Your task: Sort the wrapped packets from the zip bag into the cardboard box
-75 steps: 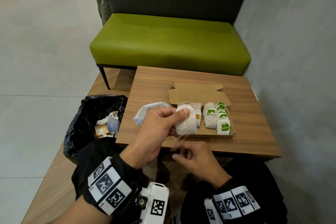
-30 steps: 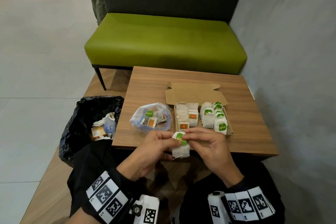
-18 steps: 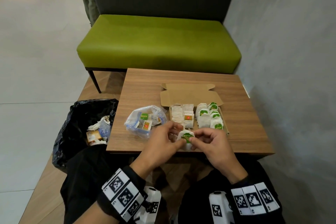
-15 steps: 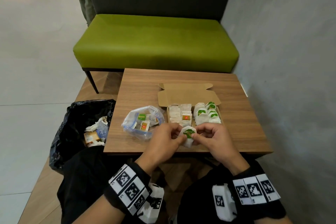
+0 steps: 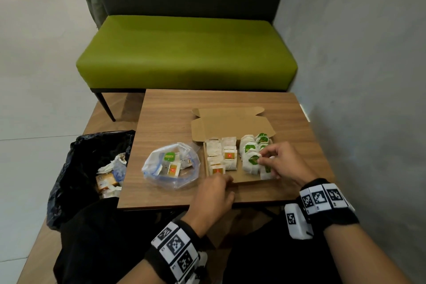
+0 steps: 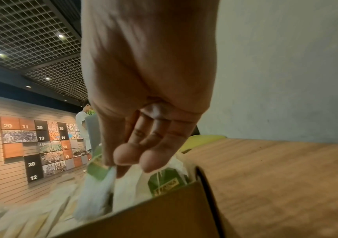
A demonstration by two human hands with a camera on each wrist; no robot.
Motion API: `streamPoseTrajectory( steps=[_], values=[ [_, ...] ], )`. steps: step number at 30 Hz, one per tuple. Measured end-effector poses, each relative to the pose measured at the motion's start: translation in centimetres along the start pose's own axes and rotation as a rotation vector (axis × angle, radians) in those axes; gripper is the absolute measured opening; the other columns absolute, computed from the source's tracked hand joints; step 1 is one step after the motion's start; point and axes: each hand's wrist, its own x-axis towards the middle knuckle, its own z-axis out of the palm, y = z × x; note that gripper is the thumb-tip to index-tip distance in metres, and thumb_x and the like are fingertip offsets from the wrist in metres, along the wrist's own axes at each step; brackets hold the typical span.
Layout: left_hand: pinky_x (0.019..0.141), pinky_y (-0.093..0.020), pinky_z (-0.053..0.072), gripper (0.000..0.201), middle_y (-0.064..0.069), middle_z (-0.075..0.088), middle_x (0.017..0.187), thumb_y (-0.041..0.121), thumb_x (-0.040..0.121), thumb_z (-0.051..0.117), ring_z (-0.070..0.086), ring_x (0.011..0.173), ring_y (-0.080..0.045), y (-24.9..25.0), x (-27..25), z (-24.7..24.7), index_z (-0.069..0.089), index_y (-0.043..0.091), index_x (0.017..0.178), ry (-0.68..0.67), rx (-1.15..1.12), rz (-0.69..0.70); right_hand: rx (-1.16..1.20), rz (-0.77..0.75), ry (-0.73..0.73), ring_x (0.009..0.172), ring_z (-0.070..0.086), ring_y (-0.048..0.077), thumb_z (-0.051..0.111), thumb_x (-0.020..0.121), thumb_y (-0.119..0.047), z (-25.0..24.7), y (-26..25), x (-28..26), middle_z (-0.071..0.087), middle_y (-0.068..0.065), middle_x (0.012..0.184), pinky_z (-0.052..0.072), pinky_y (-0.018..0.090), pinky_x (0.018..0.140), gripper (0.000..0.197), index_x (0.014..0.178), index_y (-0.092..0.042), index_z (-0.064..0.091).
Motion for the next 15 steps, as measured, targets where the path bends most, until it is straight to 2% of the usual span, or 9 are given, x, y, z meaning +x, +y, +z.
streamPoseTrajectory(
  steps=[2, 4, 8, 11, 15],
  values=[
    [0.101, -0.026, 0.046, 0.042, 0.003, 0.058, 0.133, 0.026, 0.094, 0.062, 0.054, 0.120, -0.010, -0.3, -0.1, 0.1, 0.054, 0.023, 0.135, 0.004, 0.014, 0.017, -0.178, -0.009, -0.028, 0.073, 0.065, 0.009, 0.074, 0.088, -0.020, 0.2, 0.1, 0.4, 0.071, -0.005, 0.093, 0.057, 0.030, 0.063, 0.010, 0.096, -0.025, 0.073],
    [0.103, -0.028, 0.046, 0.042, 0.003, 0.058, 0.133, 0.027, 0.094, 0.061, 0.054, 0.120, -0.010, -0.5, -0.1, 0.2, 0.054, 0.023, 0.135, 0.006, 0.016, 0.026, -0.348, -0.025, -0.009, 0.081, 0.064, 0.007, 0.073, 0.088, -0.025, 0.7, 0.3, 0.7, 0.072, -0.008, 0.096, 0.057, 0.031, 0.077, 0.015, 0.103, -0.026, 0.074],
    [0.102, -0.030, 0.047, 0.043, 0.003, 0.058, 0.132, 0.028, 0.094, 0.060, 0.055, 0.119, -0.011, -0.5, 0.1, 0.3, 0.054, 0.024, 0.136, -0.003, 0.037, 0.023, -0.436, -0.096, 0.089, 0.083, 0.059, 0.005, 0.071, 0.089, -0.029, 1.8, 0.9, 1.2, 0.071, -0.009, 0.096, 0.044, 0.023, 0.072, 0.017, 0.106, -0.026, 0.074],
    [0.101, -0.031, 0.048, 0.042, 0.003, 0.058, 0.130, 0.029, 0.094, 0.060, 0.056, 0.117, -0.012, -0.5, 0.2, 0.3, 0.054, 0.023, 0.135, -0.014, 0.060, 0.021, -0.405, -0.118, 0.164, 0.079, 0.061, 0.006, 0.073, 0.087, -0.027, 2.3, 1.2, 1.3, 0.068, -0.011, 0.085, 0.052, 0.028, 0.072, 0.014, 0.101, -0.025, 0.076],
    [0.101, -0.030, 0.048, 0.042, 0.003, 0.058, 0.131, 0.028, 0.094, 0.059, 0.055, 0.117, -0.012, -0.4, 0.0, 0.2, 0.053, 0.023, 0.136, -0.016, 0.049, 0.019, -0.394, -0.100, 0.198, 0.079, 0.064, 0.009, 0.077, 0.083, -0.021, 2.8, 1.1, 1.1, 0.067, -0.013, 0.082, 0.058, 0.036, 0.075, 0.015, 0.097, -0.026, 0.074]
  ],
)
